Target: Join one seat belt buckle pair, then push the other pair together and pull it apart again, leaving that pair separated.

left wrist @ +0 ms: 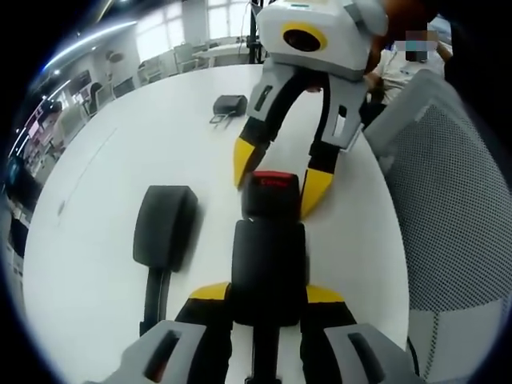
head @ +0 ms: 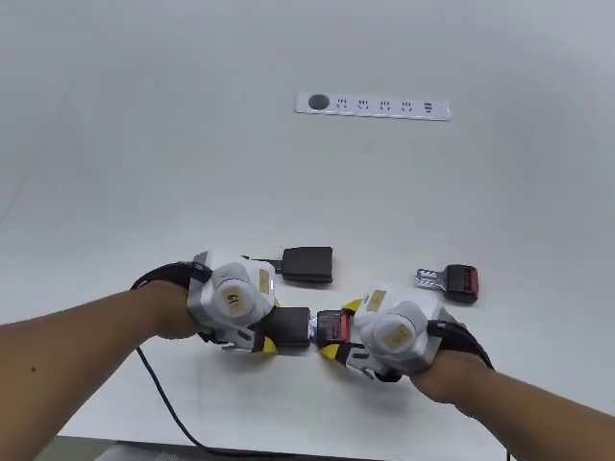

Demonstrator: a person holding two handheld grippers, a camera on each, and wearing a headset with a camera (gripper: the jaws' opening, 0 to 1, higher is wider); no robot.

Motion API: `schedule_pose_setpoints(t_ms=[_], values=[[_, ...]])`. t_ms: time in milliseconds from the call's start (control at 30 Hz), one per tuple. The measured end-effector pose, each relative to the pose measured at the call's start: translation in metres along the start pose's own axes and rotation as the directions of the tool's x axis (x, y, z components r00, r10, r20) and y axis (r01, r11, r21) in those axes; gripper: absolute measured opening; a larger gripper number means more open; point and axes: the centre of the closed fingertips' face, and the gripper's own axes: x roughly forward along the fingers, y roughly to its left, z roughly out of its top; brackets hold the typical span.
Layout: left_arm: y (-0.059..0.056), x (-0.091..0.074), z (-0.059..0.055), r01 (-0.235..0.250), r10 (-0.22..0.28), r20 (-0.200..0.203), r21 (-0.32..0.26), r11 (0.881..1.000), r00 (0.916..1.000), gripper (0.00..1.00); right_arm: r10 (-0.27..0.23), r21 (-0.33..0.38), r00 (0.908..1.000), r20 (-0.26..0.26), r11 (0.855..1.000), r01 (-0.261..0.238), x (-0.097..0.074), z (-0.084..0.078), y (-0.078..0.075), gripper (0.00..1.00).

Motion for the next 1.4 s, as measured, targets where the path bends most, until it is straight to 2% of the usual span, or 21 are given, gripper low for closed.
schedule_pose_setpoints(t_ms=[100,233,367,633,1000,1400], values=[[-0.0004,-0.0002,0.0004,0.008,-0.008,-0.002,0.022,1.000,1.0000,0.33,0.038,-0.039,0.9992,-0.014,0.999,-0.038,-0.0004,-0.0014,-0.0002,0.34],[0.0002,-0.0002,-0.0002,0.014,-0.015,0.017,0.032,0.999,0.9998,0.32,0.064,-0.074,0.9972,-0.039,0.995,-0.066,-0.0016,-0.0015,0.0005,0.34],[0.0011,-0.0001,-0.0014,0.012,-0.013,0.039,0.034,0.999,0.9991,0.32,0.093,-0.113,0.9949,-0.039,0.989,-0.097,-0.0041,-0.0054,0.0028,0.32],[0.0019,0.0001,-0.0016,0.021,-0.024,0.061,0.045,0.999,0.9979,0.32,0.101,-0.123,0.9941,-0.039,0.987,-0.105,-0.0039,-0.0063,0.0006,0.31],[0.0007,-0.0008,-0.0019,0.045,-0.051,0.076,0.085,0.995,0.9958,0.32,0.123,-0.148,0.9924,-0.008,0.981,-0.123,-0.0055,-0.0073,0.0022,0.30],[-0.0009,-0.0014,-0.0020,0.059,-0.069,0.109,0.091,0.994,0.9917,0.31,0.126,-0.130,0.9916,0.026,0.984,-0.122,-0.0092,-0.0100,0.0028,0.30]])
